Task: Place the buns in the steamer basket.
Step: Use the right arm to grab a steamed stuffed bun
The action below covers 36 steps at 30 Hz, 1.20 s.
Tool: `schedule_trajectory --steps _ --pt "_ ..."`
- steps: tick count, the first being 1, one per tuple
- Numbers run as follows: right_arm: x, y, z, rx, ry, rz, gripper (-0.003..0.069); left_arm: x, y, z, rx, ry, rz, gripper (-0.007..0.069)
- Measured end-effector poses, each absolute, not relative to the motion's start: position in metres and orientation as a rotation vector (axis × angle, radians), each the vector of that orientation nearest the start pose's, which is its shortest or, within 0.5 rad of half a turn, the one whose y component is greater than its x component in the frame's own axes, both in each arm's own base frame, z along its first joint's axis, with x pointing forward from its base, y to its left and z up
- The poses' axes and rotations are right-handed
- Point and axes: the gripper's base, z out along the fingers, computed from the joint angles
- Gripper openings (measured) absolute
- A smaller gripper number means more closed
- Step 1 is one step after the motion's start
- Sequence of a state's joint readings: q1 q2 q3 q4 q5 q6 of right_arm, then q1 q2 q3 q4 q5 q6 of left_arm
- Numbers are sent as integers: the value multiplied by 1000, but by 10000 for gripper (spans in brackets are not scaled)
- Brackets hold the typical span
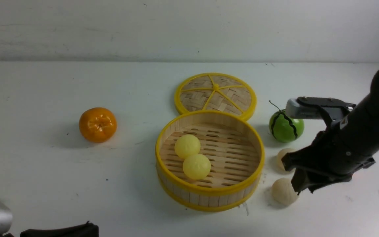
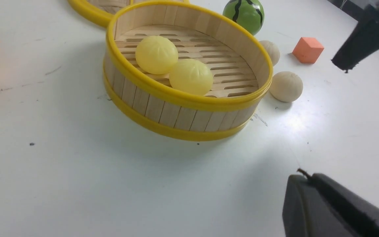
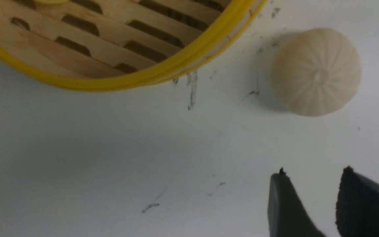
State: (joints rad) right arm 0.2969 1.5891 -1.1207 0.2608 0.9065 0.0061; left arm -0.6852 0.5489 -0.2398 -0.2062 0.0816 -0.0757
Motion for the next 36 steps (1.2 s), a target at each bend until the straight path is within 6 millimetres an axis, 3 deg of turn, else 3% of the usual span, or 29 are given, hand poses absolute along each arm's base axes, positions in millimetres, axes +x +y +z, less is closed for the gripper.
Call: schedule_trajectory --steps 6,26,33,36 --pt "313 114 237 -221 2878 366 241 88 -74 242 399 1888 -674 -13" --pt "338 118 189 -220 2908 289 241 88 -74 242 399 1888 -674 -13" --pt "340 118 187 -221 2903 283 239 88 -74 242 399 1888 -674 -9" --pt "341 118 187 -223 2901 281 204 88 -74 242 399 1888 -674 -5"
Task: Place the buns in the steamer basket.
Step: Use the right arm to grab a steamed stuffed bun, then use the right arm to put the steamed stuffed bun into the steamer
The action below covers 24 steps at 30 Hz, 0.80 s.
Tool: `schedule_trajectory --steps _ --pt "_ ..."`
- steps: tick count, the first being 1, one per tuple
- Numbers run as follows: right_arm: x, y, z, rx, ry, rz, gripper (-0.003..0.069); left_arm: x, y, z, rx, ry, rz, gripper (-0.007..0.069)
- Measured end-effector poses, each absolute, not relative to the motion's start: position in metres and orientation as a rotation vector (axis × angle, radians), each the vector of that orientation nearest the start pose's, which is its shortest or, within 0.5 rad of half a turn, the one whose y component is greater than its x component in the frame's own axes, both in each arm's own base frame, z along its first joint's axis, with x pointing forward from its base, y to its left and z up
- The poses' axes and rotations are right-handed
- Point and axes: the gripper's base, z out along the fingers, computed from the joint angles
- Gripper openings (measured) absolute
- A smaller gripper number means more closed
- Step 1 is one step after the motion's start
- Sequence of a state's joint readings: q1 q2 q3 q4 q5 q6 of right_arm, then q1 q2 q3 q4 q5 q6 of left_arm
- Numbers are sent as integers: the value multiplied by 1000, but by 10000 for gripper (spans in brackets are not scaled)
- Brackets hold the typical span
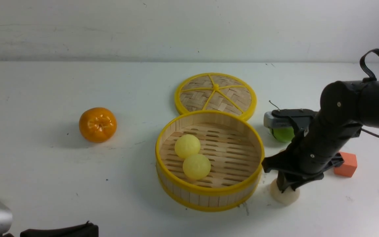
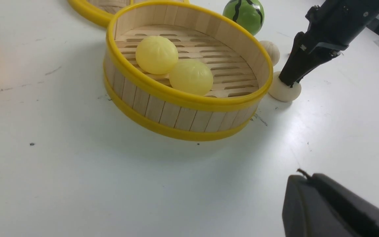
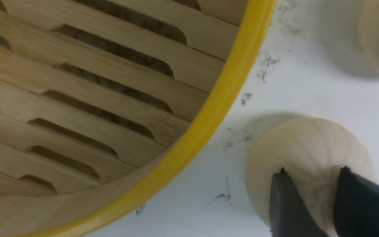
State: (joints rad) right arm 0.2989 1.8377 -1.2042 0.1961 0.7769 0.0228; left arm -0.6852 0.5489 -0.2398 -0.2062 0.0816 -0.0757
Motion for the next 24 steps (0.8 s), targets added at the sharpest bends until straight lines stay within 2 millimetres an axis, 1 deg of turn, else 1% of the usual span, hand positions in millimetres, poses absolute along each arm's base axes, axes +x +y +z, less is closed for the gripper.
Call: schedule_trajectory --steps 2,3,4,6,7,8,12,14,15,16,18,19,21,22,23,24 --pt "341 118 187 -223 2901 281 158 88 -74 242 399 1888 -674 -3" --pt "341 118 187 -228 2900 280 119 88 -74 242 399 1888 -674 -2" --pt "341 118 187 -233 2900 279 98 88 -74 242 399 1888 -674 -2" --pt "341 118 187 -257 2895 274 31 88 -74 242 399 1888 -674 0" --pt "341 118 187 -260 2893 272 15 88 -74 242 399 1888 -674 1" --pt "341 117 188 -266 2890 264 3 88 -74 242 399 1888 -674 2" --pt "338 116 199 -288 2889 251 3 88 -74 242 399 1888 -674 4" --pt "331 118 222 -330 2872 249 8 88 -74 242 399 1888 -674 4" --pt "330 119 226 -336 2868 249 8 88 -74 242 399 1888 -674 4" --pt "328 131 248 -382 2815 266 8 88 -74 242 399 1888 -674 4" --pt "328 140 259 -416 2780 280 8 88 -74 242 399 1888 -674 5" --pt "329 156 272 -464 2727 303 10 88 -74 242 399 1888 -674 7" --pt "336 176 284 -525 2661 328 10 88 -74 242 399 1888 -674 8" --pt "345 190 284 -550 2632 339 10 88 -74 242 399 1888 -674 9" --pt "354 198 287 -558 2606 344 10 88 -74 242 399 1888 -674 10" --pt "364 205 284 -567 2596 339 10 88 -74 242 399 1888 -674 11"
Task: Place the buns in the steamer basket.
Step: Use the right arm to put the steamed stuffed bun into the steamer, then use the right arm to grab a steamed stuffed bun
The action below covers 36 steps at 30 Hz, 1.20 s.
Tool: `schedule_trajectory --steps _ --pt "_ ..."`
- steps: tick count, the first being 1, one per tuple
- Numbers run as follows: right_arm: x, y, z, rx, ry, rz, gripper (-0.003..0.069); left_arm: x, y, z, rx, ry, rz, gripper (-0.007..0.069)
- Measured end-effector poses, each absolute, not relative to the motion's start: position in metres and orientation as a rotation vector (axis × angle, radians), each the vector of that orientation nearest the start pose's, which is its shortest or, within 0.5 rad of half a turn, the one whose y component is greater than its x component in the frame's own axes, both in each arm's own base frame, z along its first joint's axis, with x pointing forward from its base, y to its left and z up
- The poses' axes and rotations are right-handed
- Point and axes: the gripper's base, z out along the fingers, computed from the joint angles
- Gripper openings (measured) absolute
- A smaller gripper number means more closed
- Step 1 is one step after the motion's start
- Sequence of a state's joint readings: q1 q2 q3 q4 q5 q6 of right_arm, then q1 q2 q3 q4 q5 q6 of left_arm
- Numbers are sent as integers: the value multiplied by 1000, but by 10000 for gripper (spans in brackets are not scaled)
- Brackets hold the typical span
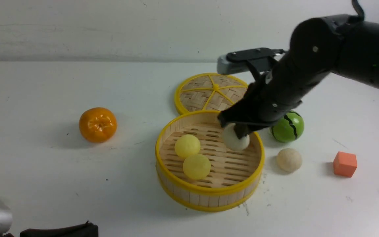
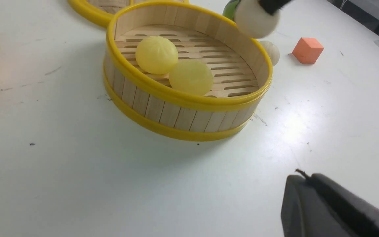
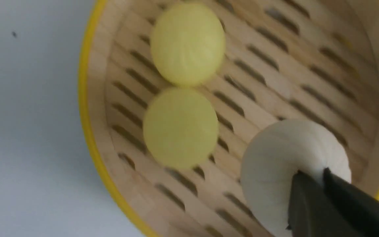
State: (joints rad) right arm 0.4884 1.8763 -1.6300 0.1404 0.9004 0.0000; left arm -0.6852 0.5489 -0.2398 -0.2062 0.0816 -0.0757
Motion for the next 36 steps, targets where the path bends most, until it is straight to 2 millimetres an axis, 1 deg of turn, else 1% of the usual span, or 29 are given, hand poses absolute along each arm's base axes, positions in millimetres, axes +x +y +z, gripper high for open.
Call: schedule_trajectory --steps 1,2,3,4,6,7,9,10,11,13,16,17,19,21,23,24,25,26,28,29,30,31,32,33,36 --pt "366 206 283 -568 2595 337 10 88 -74 242 399 1888 -674 11" --pt "377 211 277 -574 2591 325 10 88 -74 242 399 1888 -674 11" --pt "383 214 273 -579 2591 314 10 88 -74 242 399 1888 -674 11" --pt "400 220 257 -573 2603 284 11 88 -74 242 399 1888 -674 11" --pt "414 226 237 -557 2632 260 22 88 -74 242 399 1888 -674 15" --pt "416 227 236 -551 2631 260 23 88 -74 242 399 1888 -674 15" --pt "425 231 218 -503 2675 253 60 88 -74 242 399 1888 -674 18" --pt "425 231 218 -503 2674 253 64 88 -74 242 399 1888 -674 18" --pt "426 232 215 -485 2685 256 105 88 -74 242 399 1888 -674 17" --pt "426 232 215 -467 2693 261 182 88 -74 242 399 1888 -674 17" --pt "423 232 221 -454 2707 286 351 88 -74 242 399 1888 -674 17" --pt "422 232 224 -455 2711 287 380 88 -74 242 399 1888 -674 17" --pt "415 228 239 -468 2720 282 452 88 -74 242 399 1888 -674 17" --pt "404 220 263 -497 2722 243 475 88 -74 242 399 1888 -674 17" --pt "396 211 281 -519 2718 181 465 88 -74 242 399 1888 -674 17" --pt "387 196 300 -522 2717 96 426 88 -74 242 399 1888 -674 17" --pt "383 187 306 -507 2718 57 397 88 -74 242 399 1888 -674 17" --pt "379 174 313 -468 2725 19 356 88 -74 242 399 1888 -674 17" --pt "373 144 315 -342 2766 -22 266 88 -74 242 399 1888 -674 17" --pt "371 138 314 -314 2779 -27 248 88 -74 242 399 1888 -674 17" --pt "366 116 304 -218 2834 -31 183 88 -74 242 399 1888 -674 17" --pt "363 106 296 -174 2864 -22 150 88 -74 242 399 1888 -674 17" --pt "363 104 294 -165 2869 -18 145 88 -74 242 399 1888 -674 17" --pt "363 95 275 -102 2901 36 111 88 -74 242 399 1888 -674 17" --pt "370 93 254 -67 2909 100 108 88 -74 242 399 1888 -674 17"
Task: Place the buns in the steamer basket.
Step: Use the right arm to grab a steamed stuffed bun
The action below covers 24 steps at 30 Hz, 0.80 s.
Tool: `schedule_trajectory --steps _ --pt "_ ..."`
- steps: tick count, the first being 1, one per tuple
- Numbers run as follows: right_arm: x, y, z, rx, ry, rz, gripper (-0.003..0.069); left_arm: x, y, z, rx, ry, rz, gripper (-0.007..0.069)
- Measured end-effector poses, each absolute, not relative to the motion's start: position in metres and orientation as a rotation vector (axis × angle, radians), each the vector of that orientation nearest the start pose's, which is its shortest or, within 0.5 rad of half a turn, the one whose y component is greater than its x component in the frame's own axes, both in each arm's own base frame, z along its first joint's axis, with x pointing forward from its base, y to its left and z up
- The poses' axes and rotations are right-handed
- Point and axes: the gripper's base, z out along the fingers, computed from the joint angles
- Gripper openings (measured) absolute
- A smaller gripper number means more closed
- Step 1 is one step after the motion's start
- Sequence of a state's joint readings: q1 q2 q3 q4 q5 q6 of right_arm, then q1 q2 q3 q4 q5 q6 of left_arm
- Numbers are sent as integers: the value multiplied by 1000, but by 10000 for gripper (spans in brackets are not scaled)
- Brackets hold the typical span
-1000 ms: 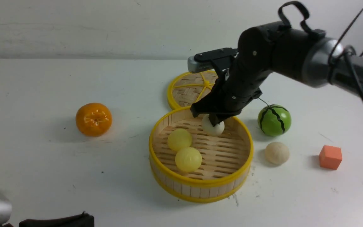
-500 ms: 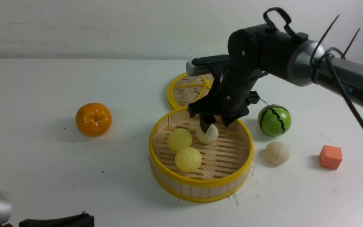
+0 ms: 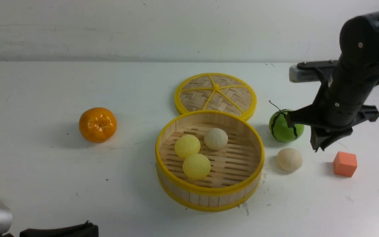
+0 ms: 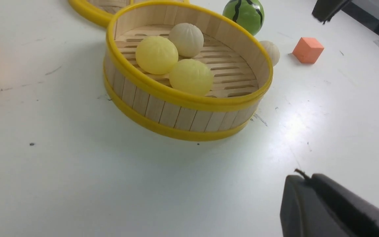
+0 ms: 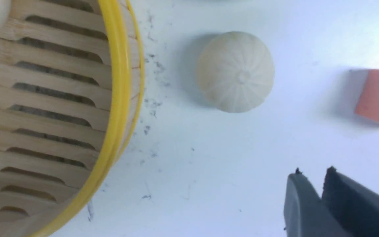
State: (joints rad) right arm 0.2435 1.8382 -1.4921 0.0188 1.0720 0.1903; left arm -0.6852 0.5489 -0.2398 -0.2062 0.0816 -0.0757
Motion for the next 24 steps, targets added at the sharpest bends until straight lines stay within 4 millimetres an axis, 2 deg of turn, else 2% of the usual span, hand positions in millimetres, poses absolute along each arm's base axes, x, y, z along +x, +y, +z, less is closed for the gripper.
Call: schedule_trajectory --steps 3,5,11,24 --pt "378 95 241 -59 2898 120 132 88 -74 242 399 1888 -674 17" --pt "389 98 225 -57 2867 132 189 88 -74 242 399 1888 -674 17" --pt "400 101 212 -49 2820 154 285 88 -74 242 399 1888 -674 17" --pt "410 92 184 3 2856 177 286 88 -74 242 399 1888 -674 29"
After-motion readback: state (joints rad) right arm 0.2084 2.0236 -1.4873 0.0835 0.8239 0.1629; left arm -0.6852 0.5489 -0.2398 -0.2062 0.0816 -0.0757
